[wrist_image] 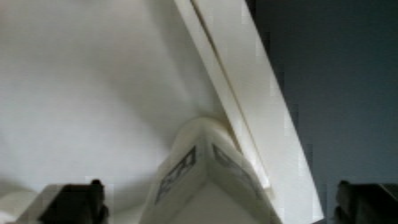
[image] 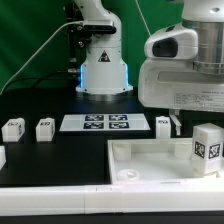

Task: Assemble one leg

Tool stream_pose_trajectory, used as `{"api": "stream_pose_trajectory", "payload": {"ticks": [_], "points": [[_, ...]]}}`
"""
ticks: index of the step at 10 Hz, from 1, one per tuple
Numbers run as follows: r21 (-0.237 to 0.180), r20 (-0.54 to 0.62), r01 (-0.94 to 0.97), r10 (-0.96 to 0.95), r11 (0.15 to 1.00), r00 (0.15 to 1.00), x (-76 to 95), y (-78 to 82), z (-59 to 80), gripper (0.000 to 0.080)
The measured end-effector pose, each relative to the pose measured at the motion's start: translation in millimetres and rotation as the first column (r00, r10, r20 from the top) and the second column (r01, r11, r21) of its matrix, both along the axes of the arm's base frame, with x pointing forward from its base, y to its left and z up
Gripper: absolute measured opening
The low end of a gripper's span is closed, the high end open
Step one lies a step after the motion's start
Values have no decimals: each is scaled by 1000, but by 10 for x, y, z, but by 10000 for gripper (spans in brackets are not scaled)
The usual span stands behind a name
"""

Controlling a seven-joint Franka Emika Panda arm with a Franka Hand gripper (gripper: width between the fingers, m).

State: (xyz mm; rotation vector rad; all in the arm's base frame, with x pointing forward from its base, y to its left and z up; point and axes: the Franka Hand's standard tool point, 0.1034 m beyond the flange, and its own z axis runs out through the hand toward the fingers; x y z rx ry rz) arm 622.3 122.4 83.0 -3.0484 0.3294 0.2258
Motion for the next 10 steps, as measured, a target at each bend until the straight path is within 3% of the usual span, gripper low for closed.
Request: {"api": "stream_pose_trajectory", "payload": {"ticks": [4,5,6,8,10], "points": [[34,37,-366,365,930,930,8,-44,-1,648],[47,56,-505,503,862,863,10,-63,-2,648],[53,68,-572,568,819,820,13,-76,-4,648],[53,71,-575,572,816,818,13,-78,-9,637],[53,71,-575,572,816,818,14,-80,-9,291]]}}
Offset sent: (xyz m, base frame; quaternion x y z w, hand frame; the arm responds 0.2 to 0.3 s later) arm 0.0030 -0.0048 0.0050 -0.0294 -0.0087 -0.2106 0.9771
